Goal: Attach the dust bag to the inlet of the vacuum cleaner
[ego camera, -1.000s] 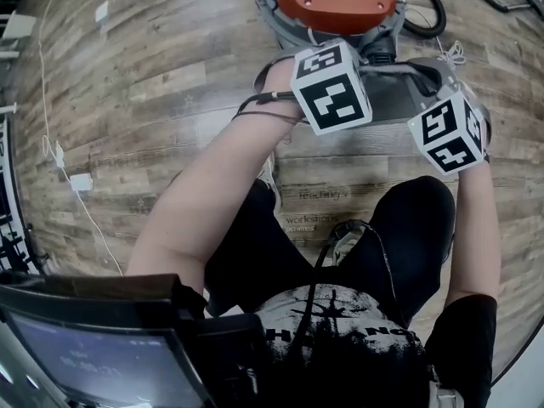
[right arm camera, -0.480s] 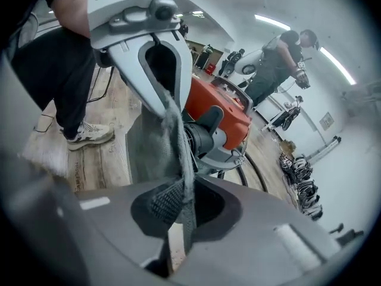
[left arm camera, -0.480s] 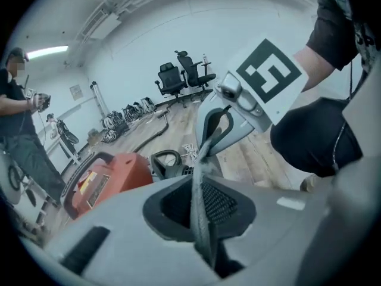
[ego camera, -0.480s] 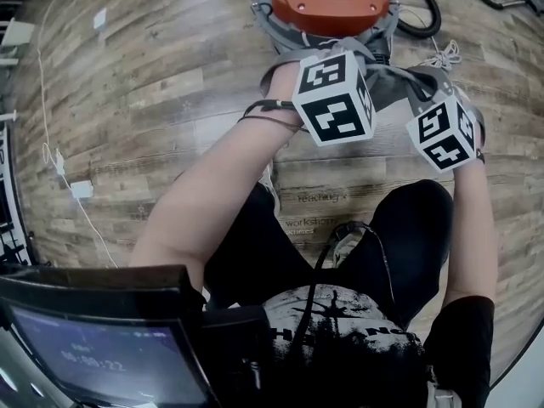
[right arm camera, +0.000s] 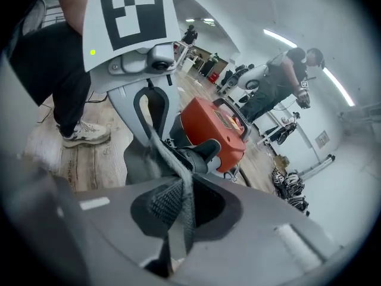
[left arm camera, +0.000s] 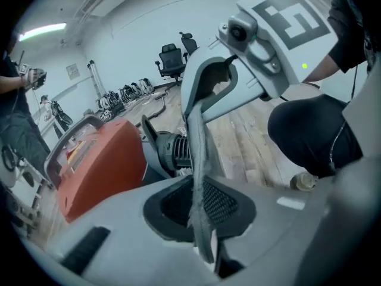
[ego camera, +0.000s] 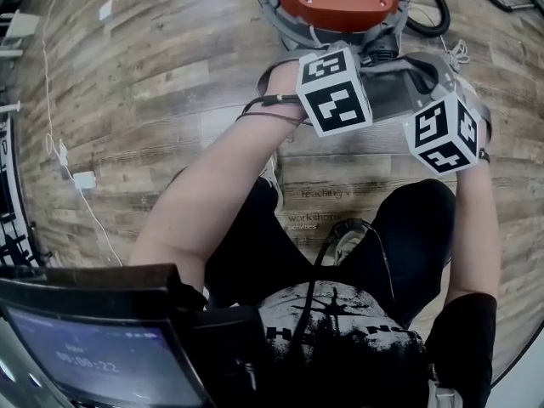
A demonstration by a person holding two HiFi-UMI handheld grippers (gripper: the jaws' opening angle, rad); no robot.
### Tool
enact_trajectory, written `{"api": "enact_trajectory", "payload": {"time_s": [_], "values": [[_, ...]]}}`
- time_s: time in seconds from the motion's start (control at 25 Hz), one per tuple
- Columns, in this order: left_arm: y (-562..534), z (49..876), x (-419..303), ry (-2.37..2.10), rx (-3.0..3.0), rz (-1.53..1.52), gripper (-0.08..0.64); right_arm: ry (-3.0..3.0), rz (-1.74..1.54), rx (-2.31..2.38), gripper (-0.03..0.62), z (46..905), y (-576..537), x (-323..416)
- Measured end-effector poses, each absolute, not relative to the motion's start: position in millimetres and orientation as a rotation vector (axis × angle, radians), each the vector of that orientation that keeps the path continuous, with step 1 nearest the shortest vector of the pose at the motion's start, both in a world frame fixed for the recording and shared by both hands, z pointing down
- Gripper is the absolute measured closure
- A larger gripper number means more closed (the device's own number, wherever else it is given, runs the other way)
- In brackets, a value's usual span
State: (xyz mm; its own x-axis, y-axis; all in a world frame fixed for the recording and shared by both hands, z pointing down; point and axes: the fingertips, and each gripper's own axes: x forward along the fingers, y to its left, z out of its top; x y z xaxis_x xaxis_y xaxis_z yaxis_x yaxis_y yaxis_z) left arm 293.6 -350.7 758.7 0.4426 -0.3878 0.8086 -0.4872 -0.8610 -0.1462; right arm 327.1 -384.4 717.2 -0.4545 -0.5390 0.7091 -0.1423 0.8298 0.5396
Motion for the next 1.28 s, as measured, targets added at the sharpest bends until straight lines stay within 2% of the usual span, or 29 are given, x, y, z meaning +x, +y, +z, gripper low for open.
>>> {"api": "enact_trajectory", "payload": {"time_s": [0.36,0.8,1.08,1.28], "values": [[-371,725,313,-0.923,2.782,1.432,0.511,-2.082,-0.290,0.565,0.574,761,-381,356],[-354,760,298,-0.802,2.643,1.389,0.528,-2.047,-0.446,0.534,0.574,729,-388,334],[-371,734,310,-0.889,2.762,1.404,0.518,-2.049,-0.337,0.534,0.575,754,-386,353],[-367,742,304,-0.848,2.713,1.347,0.523,-2.109,-0.272,0.559,0.572,739,-390,349]]}}
